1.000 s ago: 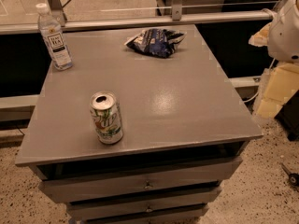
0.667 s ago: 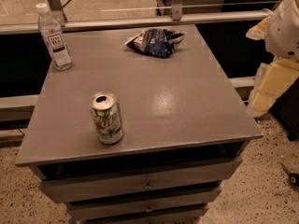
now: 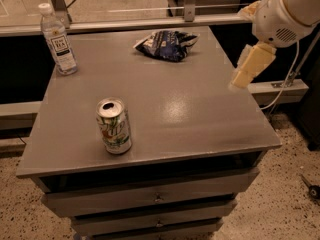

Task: Move blue chip bag near 7up can

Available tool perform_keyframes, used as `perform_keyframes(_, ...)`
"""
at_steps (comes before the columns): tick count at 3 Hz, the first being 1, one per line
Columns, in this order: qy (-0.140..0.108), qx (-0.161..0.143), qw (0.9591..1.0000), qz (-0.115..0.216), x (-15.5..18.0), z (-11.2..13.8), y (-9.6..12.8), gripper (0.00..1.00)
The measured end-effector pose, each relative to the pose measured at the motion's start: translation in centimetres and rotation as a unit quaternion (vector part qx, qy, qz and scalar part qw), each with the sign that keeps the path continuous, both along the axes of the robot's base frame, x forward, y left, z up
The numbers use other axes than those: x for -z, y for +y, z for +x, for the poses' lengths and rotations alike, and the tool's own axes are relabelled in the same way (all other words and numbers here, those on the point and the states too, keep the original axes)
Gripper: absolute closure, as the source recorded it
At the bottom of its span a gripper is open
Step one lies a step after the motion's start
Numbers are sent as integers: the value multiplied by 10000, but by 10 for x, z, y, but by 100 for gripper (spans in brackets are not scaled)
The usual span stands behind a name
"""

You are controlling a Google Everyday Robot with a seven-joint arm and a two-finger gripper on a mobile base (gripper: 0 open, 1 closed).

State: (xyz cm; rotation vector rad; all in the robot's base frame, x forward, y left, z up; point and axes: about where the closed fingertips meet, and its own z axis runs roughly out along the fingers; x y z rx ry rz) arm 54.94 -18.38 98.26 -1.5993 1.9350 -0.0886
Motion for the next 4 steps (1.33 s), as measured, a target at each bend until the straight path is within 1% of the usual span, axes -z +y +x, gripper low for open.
perform_keyframes(1, -394, -176, 9980, 463, 0, 52, 24, 0)
perform_keyframes(2, -394, -176, 9980, 463, 0, 52, 24, 0)
perform_keyframes(3, -544, -37, 9953, 798, 7, 75, 31, 0)
perform_keyframes(4, -842, 396, 9788, 1827, 31, 150, 51, 0)
